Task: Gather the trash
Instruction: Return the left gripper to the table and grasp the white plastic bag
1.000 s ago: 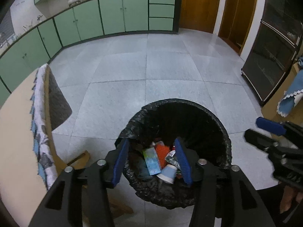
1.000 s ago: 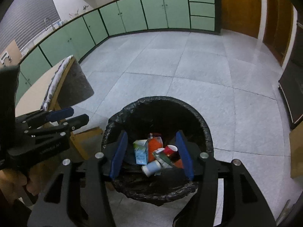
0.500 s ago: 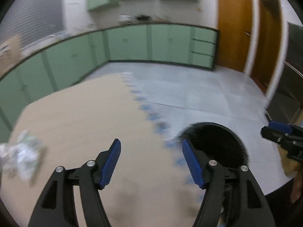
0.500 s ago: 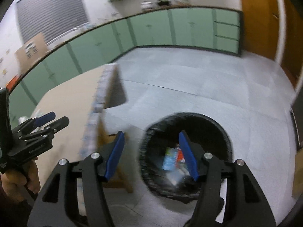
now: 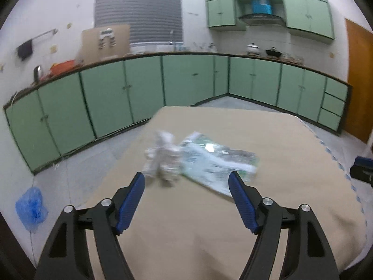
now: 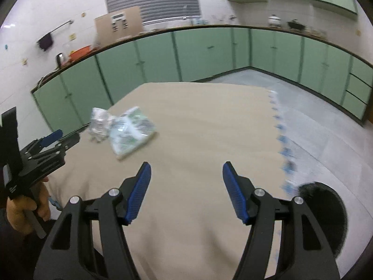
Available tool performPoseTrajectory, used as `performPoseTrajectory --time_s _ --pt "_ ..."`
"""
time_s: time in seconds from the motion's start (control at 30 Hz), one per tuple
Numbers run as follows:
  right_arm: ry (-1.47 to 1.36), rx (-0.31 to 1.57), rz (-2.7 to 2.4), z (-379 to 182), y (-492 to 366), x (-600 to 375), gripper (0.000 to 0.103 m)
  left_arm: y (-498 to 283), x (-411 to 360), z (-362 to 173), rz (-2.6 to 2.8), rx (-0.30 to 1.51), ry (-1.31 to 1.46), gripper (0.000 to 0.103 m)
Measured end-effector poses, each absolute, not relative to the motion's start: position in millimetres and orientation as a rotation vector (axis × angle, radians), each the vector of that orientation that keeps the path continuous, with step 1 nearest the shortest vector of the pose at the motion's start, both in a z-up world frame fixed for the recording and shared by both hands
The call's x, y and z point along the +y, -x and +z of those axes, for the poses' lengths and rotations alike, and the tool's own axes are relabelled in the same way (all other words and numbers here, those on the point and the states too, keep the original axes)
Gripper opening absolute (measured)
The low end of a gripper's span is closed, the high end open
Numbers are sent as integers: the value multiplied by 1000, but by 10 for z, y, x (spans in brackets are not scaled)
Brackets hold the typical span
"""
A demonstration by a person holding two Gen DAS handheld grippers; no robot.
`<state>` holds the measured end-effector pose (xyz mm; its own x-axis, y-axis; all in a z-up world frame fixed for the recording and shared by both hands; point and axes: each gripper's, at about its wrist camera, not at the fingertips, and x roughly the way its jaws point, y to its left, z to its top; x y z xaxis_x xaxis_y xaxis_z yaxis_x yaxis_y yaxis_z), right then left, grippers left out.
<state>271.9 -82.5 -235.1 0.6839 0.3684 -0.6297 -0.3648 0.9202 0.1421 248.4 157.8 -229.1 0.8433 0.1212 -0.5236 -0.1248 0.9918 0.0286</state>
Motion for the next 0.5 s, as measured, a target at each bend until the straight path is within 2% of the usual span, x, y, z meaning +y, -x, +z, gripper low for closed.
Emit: performPoseTrajectory --time_s 0.4,0.5 --pt "27 719 446 -2492 -3143 -33 62 -3259 2079 -2689 85 660 21 72" --pt "19 725 431 -2542 -3276 57 62 -3368 2148 -2737 72 692 46 64"
